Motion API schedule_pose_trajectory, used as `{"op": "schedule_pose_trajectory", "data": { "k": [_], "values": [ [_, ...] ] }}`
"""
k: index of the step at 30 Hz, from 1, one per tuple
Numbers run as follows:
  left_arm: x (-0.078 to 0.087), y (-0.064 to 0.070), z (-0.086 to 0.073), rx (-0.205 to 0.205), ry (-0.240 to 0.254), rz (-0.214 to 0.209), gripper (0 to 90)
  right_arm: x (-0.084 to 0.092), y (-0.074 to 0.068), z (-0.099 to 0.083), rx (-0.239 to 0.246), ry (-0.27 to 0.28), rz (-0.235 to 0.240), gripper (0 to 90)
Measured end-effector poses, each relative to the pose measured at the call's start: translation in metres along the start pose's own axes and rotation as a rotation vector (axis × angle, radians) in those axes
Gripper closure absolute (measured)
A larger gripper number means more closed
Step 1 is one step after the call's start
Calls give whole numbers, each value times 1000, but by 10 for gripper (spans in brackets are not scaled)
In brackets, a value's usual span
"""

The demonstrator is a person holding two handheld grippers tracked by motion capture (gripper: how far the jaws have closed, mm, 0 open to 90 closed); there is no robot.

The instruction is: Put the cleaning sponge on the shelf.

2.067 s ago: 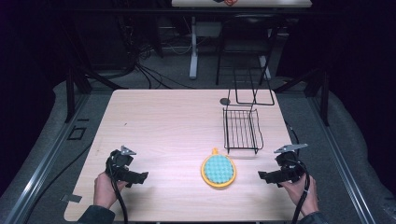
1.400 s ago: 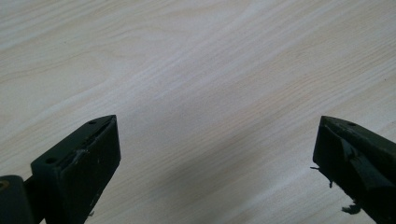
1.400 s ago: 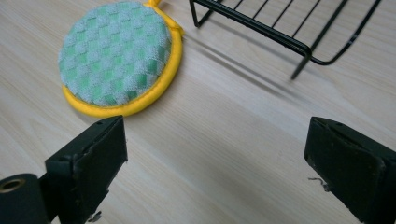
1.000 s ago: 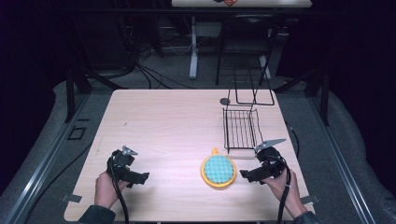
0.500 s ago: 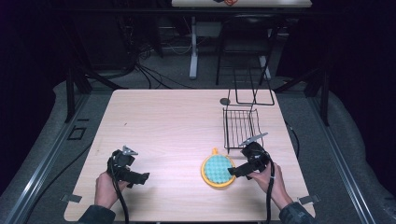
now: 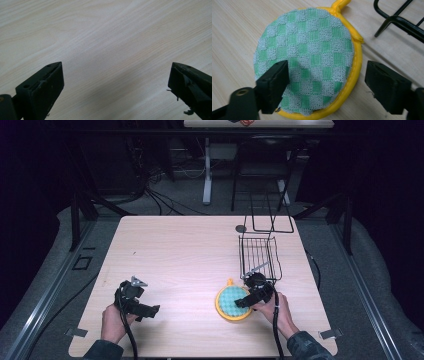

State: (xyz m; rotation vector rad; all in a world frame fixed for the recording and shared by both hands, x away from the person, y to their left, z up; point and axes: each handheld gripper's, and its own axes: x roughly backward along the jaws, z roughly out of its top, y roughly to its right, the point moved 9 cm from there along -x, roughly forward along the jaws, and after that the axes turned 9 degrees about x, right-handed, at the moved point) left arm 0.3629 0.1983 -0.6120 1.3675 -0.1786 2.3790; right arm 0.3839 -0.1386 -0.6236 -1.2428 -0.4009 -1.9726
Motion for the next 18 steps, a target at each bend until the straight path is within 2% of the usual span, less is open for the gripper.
{"op": "schedule_pose_trajectory", "data": {
  "k": [5,7,14,15,16,18],
  "values": [
    [0,0,0,-3,-3,1,6,-1,-2,-2,15,-7,-15,406],
    [0,0,-1,-4,-5,2,6,-1,-3,-2,-5,-8,-12,432],
    [0,1,-1,-6,-4,3,7,-1,-3,-4,-33,7,-2,505],
    [-1,1,-1,-7,-3,7,8,-1,-4,-5,-52,2,2,519],
    [-1,1,-1,-9,-6,4,8,-1,-2,-4,-34,10,4,531],
    [-1,1,-1,-12,-8,4,9,-1,-2,-5,-41,15,8,562]
  ]
}}
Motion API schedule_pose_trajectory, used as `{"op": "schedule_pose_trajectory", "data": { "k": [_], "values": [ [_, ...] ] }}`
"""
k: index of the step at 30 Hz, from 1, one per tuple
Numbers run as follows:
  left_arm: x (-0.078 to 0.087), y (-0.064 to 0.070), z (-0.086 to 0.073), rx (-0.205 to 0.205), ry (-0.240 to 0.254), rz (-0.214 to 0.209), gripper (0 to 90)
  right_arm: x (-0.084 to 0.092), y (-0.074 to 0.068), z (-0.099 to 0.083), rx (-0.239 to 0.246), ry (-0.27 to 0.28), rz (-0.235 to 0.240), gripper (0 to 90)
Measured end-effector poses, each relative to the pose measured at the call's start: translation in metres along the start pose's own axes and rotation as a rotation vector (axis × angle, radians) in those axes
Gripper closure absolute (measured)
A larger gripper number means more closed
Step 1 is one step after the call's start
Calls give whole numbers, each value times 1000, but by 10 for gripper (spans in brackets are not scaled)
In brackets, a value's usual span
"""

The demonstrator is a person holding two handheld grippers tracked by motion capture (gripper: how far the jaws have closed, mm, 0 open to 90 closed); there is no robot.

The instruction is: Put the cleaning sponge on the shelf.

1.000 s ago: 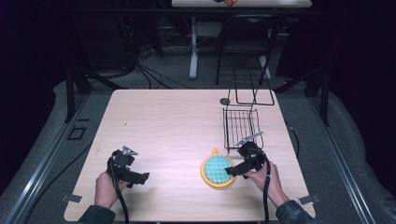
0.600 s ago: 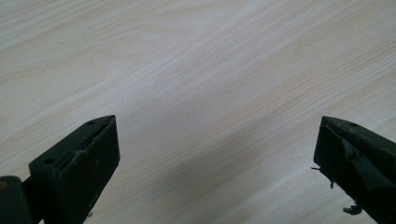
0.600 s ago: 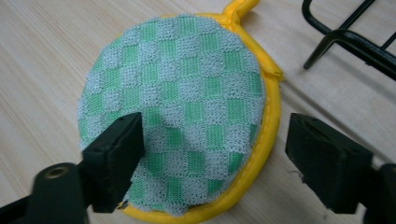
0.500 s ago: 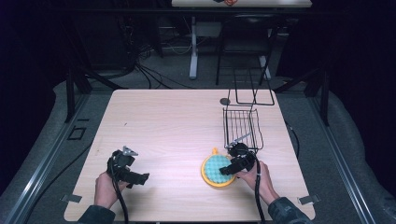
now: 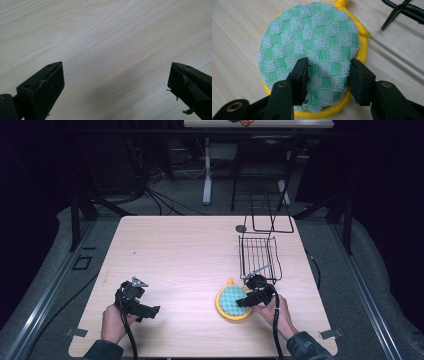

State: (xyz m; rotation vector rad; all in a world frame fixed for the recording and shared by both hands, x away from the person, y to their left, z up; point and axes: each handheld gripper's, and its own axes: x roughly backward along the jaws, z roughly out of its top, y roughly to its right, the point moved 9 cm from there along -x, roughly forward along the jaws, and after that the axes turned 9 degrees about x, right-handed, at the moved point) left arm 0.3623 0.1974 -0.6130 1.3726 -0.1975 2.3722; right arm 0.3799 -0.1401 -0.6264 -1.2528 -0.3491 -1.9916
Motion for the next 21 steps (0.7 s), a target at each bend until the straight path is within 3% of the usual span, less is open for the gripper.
{"op": "schedule_pose_trajectory", "data": {
  "k": [12,21],
  "values": [
    [0,0,0,-1,0,-1,12,1,0,1,-10,24,-15,743],
    [0,-1,0,2,4,3,12,3,-1,4,-15,58,-32,816]
  ]
}}
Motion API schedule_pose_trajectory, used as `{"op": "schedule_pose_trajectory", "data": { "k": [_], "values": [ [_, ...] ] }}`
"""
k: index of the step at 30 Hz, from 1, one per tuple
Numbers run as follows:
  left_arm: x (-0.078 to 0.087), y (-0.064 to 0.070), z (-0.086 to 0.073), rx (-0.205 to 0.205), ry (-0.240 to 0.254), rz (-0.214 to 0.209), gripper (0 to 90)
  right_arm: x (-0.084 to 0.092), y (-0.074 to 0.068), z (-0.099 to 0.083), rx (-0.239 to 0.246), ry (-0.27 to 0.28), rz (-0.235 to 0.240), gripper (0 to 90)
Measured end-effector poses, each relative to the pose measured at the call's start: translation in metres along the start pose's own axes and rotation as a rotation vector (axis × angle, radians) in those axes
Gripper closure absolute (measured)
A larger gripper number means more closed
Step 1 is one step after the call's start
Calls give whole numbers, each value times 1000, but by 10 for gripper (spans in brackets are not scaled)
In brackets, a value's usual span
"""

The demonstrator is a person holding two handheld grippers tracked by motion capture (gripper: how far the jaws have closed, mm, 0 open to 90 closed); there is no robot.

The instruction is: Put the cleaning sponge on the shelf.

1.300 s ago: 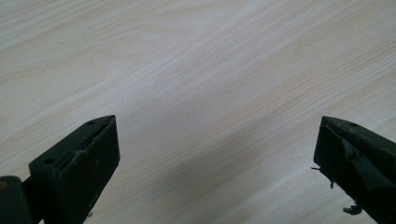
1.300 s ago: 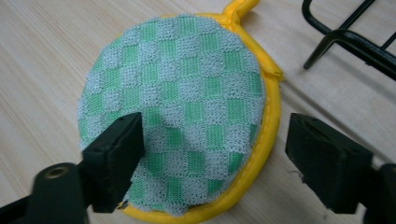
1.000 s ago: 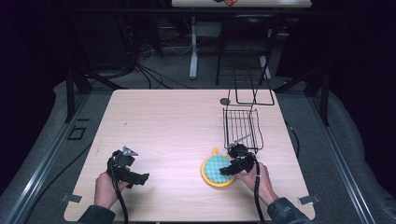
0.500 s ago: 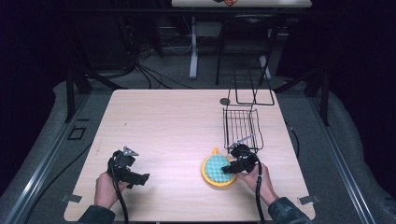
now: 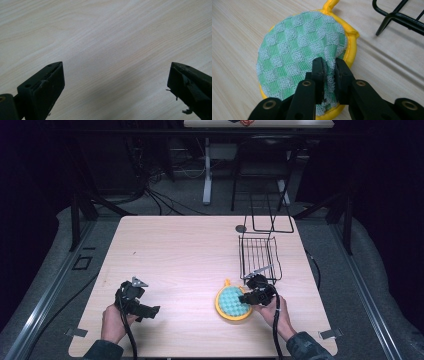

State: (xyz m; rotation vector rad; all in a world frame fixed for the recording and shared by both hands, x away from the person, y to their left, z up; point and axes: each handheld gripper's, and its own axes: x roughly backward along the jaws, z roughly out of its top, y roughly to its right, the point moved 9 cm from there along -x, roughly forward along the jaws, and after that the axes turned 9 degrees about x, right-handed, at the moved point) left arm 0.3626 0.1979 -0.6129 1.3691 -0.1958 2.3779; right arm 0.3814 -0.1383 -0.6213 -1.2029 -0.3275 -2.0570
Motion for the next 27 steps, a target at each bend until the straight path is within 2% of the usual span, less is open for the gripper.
{"op": "schedule_pose_trajectory", "data": {
  "k": [9,20,27],
  "values": [
    [0,0,0,1,-2,-6,13,6,-2,5,8,26,6,843],
    [0,0,0,-2,-2,-5,12,18,-7,13,20,79,31,846],
    [0,0,0,0,2,-2,12,27,-8,18,18,110,31,846]
  ]
}}
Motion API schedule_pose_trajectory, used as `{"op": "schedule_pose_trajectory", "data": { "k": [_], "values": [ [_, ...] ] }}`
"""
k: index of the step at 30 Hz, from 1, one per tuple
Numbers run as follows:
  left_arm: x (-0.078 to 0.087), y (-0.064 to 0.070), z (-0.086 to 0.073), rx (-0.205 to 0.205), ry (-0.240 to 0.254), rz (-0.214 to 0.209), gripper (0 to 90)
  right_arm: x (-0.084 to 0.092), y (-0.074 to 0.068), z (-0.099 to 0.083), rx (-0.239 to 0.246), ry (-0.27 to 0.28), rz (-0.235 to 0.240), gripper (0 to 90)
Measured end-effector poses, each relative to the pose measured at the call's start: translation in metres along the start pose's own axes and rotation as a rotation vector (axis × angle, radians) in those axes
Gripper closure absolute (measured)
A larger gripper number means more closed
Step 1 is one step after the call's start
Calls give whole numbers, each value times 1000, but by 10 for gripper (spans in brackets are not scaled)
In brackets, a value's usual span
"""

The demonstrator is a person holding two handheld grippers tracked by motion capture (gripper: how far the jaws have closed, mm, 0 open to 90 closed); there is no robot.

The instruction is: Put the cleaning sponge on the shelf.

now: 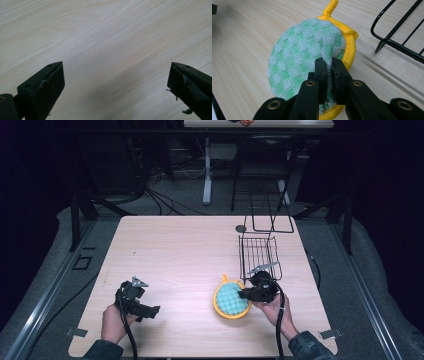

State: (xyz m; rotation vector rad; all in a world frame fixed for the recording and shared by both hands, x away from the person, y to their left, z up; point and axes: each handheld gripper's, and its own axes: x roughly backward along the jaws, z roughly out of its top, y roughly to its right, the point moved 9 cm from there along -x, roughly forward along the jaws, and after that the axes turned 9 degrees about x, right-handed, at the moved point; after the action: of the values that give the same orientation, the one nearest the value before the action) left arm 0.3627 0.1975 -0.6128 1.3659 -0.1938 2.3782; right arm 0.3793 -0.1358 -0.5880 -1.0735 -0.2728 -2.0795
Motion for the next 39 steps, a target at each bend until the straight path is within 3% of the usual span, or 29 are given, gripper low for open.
{"op": "schedule_pose_trajectory", "data": {
  "k": [21,30,39],
  "values": [
    [1,1,0,-1,1,-7,12,11,1,4,12,17,-1,849],
    [0,1,0,-3,-2,-6,12,24,-4,13,29,56,4,852],
    [0,1,0,-5,-4,-4,12,36,0,18,30,86,-12,852]
  ]
}}
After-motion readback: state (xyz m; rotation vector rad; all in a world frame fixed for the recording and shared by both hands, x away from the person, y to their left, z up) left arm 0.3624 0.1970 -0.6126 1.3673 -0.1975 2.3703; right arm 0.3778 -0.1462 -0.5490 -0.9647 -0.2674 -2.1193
